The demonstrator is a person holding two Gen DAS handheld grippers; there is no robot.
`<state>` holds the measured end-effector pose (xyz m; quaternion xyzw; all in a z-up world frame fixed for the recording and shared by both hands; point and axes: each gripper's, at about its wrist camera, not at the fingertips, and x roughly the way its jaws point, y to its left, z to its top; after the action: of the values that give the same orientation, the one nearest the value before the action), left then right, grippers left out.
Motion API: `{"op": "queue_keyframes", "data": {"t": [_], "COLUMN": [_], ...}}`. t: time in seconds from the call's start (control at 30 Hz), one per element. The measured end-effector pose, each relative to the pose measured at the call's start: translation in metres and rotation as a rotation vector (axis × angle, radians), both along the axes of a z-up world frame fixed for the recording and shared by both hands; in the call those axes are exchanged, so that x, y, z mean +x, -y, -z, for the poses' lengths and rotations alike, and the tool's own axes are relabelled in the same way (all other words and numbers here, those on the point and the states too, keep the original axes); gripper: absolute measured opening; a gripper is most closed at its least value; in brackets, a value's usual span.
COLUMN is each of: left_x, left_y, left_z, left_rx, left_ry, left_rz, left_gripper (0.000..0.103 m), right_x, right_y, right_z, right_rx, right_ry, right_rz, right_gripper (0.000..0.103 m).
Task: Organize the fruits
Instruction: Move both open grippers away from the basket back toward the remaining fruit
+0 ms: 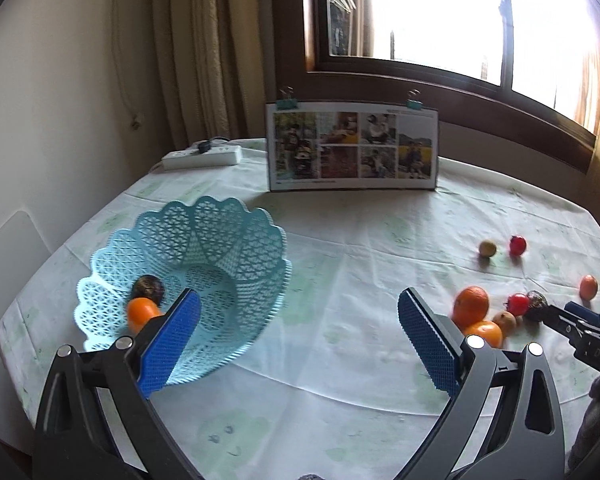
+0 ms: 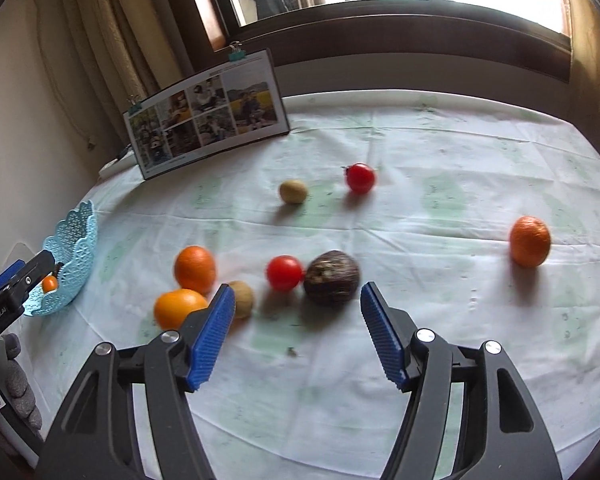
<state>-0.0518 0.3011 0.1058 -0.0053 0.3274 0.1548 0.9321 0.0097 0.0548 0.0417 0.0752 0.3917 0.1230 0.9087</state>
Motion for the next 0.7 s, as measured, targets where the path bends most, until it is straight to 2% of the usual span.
{"op": "queue_keyframes", "data": {"t": [0.27, 0.43, 0.7], "left_x": [0.018, 0.027, 0.039], "left_y": [0.039, 0.061, 0.091], "left_z": [0.019, 0.035, 0.049], "left_rx": [-0.015, -0.02, -0.031], "left_ry": [-0.071, -0.132, -0.184], "left_rz": [0.097, 0.148, 0.249], "left_gripper": [0.1, 0.1, 0.1], "right_x": [0.002, 0.004, 0.006], "right_y": [0.026, 0.029, 0.037], "right_z": [0.009, 0.014, 0.02], "right_rx": [0.01, 0.024, 0.044], "right_ry": [-0.007, -0.018, -0.036], "right_rz": [0.055, 0.061, 0.09], "right_gripper": [0.069, 0.069, 0.069]}}
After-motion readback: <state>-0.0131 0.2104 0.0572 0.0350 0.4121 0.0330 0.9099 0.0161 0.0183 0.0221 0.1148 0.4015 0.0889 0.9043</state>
